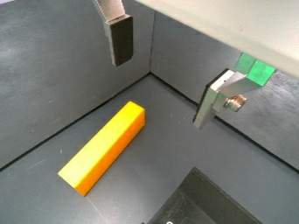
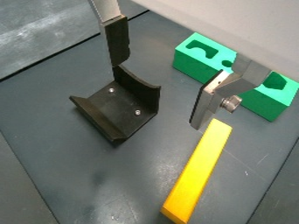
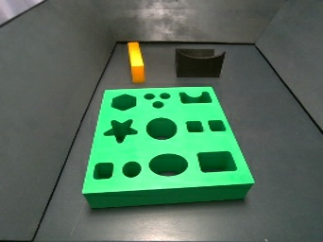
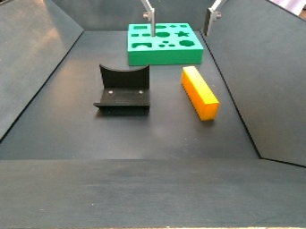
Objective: Pick up the rectangle object. Move up. Place the rectangle object on the fixture. Regrasp the rectangle object. Move to above the board. Insert the rectangle object.
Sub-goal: Pick up the rectangle object.
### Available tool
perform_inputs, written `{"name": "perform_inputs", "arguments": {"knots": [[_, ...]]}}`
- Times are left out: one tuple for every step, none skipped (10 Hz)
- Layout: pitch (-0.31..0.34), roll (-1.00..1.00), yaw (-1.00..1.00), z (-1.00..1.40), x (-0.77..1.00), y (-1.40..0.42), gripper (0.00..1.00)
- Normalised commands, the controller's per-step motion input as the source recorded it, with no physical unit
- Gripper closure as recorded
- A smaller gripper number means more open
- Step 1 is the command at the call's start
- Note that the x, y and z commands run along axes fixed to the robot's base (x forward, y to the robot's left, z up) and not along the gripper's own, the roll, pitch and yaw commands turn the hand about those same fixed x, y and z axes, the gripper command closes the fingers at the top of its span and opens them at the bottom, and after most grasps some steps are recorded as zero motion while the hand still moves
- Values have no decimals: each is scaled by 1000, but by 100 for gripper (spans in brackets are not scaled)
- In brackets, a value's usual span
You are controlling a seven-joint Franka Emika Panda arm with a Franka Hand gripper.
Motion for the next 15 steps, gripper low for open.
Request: {"name": "perform_inputs", "arguments": {"knots": [[-31,-193,0,57,-11,280,0],[-283,120,0,-674,-271,-437,0],[-237,100,94,-740,-3,-509,0],[-259,83,223,-663,0,-509,0],[-251,86,280,-669,0,-451,0],[-227,120,271,-714,0,-409,0],[-219,149,271,-711,-94,-391,0],[-223,187,266,-689,-180,-354,0],[-221,221,263,-674,-297,-331,0],[-291,223,157,-580,-514,-317,0],[-293,236,100,-574,-446,-331,0],[-300,227,111,-563,-431,-237,0],[-331,203,77,-540,-466,-86,0],[-319,141,97,-563,-374,0,0],[-299,76,120,-511,-303,0,0]]}}
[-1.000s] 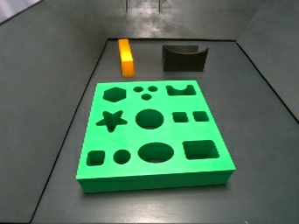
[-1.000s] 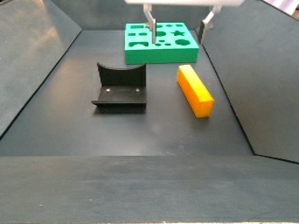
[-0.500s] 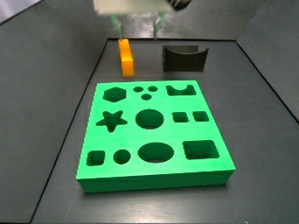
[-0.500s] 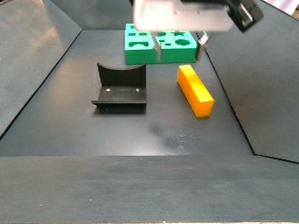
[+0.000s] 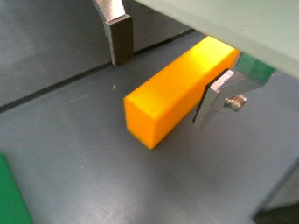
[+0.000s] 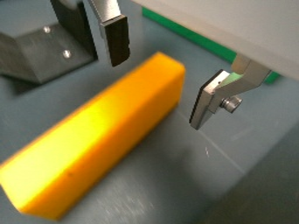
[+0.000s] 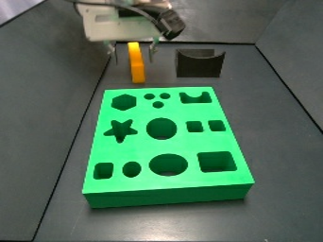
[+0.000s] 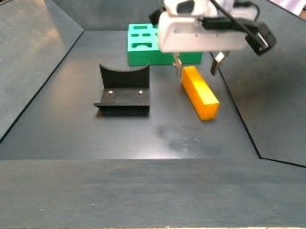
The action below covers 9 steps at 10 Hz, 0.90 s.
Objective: Pick up the rectangle object. Move up. Place the rectangle object on the fixture. Regrasp the rectangle object. Move to above the board. Insert the rectangle object.
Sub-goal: Pick up the rectangle object.
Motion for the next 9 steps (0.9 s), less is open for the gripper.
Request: {"name": "perform_inputs", "arguments": {"knots": [[-287,4,23,-351,-340,0,0],[-186,0,0,-186,-166,0,0],[-91,0,23,-129,-43,0,0],[-120,0,6,-174,-117,0,0],[0,0,0,-23,0,0,0],[0,0,0,0,0,0,100],[0,0,0,0,0,0,100],[0,0,0,0,0,0,100],[0,0,0,0,0,0,100]]}}
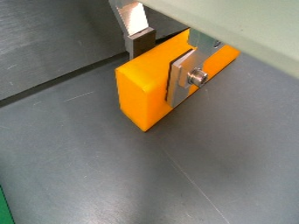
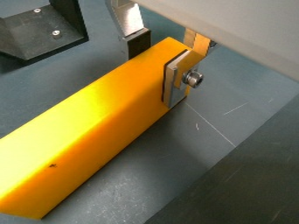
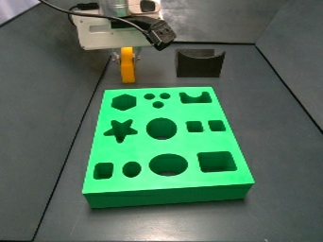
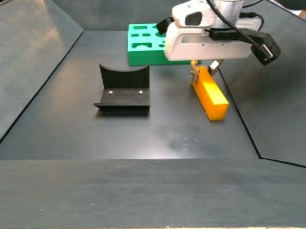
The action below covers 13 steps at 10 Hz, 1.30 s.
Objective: Pick up the rectangle object. Move up. Place the rectangle object on the fixture. Regrasp the rectangle object. Move to above the board. Insert the rectangle object.
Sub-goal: Pick up the rectangle object, then move up.
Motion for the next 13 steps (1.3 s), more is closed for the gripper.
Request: {"name": "perform_inputs", "arguments": {"knots": [[0,0,0,0,0,0,100],[0,0,0,0,0,0,100],[0,0,0,0,0,0,100],[0,0,0,0,0,0,100],[0,0,0,0,0,0,100],[0,0,0,0,0,0,100],[0,0,0,0,0,0,100],[0,0,0,0,0,0,100],[0,0,0,0,0,0,100],[0,0,0,833,0,0,100],[45,2,23,767,-67,6,100],[63,6,22,679,-68,11,100],[67,16,13,529,-33,10,100]]}}
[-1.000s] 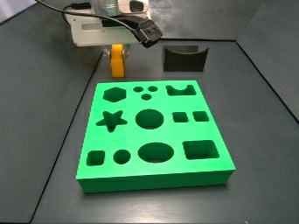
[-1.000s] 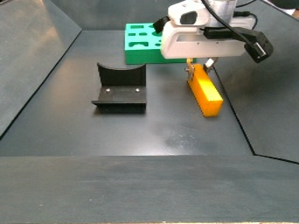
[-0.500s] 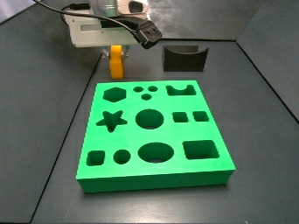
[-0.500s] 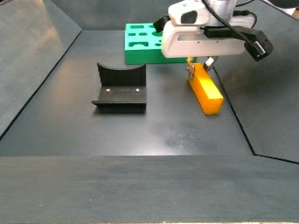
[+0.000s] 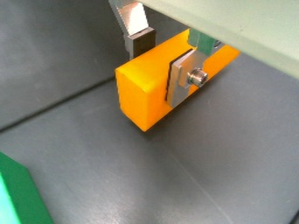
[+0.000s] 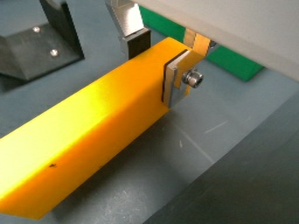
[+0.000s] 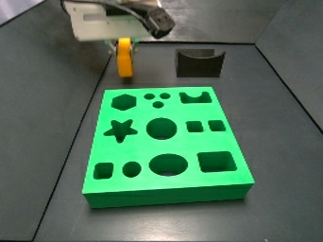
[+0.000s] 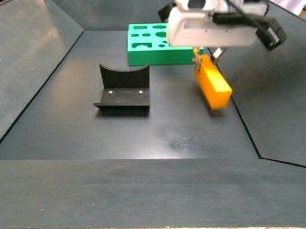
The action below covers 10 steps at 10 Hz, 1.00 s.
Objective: Pick up the rectangle object. Move up. Place the rectangle object on the fixture. Regrasp the rectangle object. Move to above the board. Insert the rectangle object.
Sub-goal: Move up, then place the rectangle object on the fixture.
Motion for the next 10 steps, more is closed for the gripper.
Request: {"name": "perform_inputs", "arguments": {"knots": [[62,23,7,396,-22,10,100],[53,31,3,252,-24,13,100],[0,0,0,1000,0,0,100],[0,4,-3,1000,5,-1,100],[13,8,-3,1000,-3,1,100],[25,17,-4,1000,-8,6,100],[31,24,-5,1000,-12,11,100],[35,31,-7,1000,-14,15,100],[39,39,-8,957,-13,19,100],[51,47,-9,754,-9,18,100]]}}
